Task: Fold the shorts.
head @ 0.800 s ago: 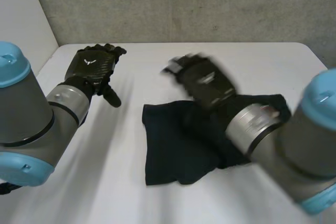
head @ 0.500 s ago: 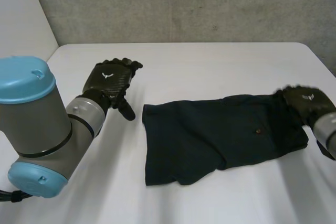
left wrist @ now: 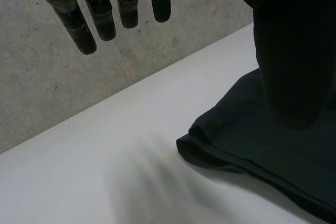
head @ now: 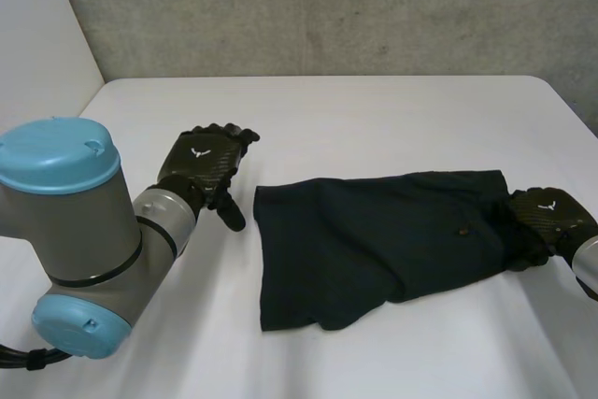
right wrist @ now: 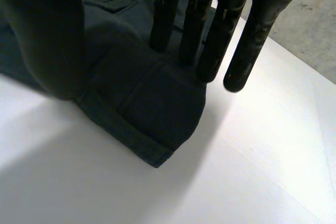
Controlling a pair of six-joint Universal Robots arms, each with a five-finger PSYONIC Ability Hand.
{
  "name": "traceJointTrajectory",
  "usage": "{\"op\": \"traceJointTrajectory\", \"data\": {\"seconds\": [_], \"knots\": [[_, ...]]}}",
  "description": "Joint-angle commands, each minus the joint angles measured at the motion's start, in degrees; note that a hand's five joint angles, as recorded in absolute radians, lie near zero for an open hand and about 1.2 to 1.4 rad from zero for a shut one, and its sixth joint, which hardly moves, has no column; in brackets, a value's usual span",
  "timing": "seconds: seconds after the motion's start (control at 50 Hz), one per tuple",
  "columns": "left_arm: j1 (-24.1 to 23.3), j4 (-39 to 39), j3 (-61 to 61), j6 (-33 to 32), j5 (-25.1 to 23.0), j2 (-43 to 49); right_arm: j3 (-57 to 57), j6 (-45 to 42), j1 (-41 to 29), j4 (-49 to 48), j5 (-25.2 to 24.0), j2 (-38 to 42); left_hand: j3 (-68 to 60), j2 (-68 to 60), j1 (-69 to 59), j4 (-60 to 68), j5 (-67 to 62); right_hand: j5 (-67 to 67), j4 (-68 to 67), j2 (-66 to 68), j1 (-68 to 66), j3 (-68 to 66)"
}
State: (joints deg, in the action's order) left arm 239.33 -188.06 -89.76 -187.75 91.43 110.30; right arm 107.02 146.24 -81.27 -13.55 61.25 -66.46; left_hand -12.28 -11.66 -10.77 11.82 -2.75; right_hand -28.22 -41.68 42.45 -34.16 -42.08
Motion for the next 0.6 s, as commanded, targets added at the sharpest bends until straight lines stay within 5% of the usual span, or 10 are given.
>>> {"op": "traceJointTrajectory", "data": {"seconds": [0.02, 0.24, 0.44, 0.6], "knots": [[0.0, 0.0, -0.1, 0.0, 0.0, 0.0, -0.8, -0.3, 0.1, -1.4, 0.4, 2.0, 2.1, 1.4, 0.6, -1.6, 2.5, -41.8, -38.3, 37.5, -45.8, -37.9], [0.1, 0.0, -0.1, 0.0, 0.1, -0.3, -2.6, -5.7, -2.1, 0.0, 2.2, -2.9, 2.1, 1.4, 0.6, -1.6, 2.5, -41.8, -38.3, 37.6, -45.8, -37.9], [0.6, 0.1, 0.0, 0.0, 0.7, -1.1, -12.2, -18.2, -28.9, 5.1, 10.3, -7.4, 2.1, 1.4, 0.6, -1.6, 2.5, -41.8, -38.3, 37.6, -45.8, -37.9], [0.7, 0.2, 0.0, 0.0, 0.8, -1.8, -13.2, -30.4, -48.0, 5.4, 11.2, -0.4, 2.2, 1.6, 0.7, -1.8, 2.7, -41.8, -38.3, 37.6, -45.8, -37.9]]}}
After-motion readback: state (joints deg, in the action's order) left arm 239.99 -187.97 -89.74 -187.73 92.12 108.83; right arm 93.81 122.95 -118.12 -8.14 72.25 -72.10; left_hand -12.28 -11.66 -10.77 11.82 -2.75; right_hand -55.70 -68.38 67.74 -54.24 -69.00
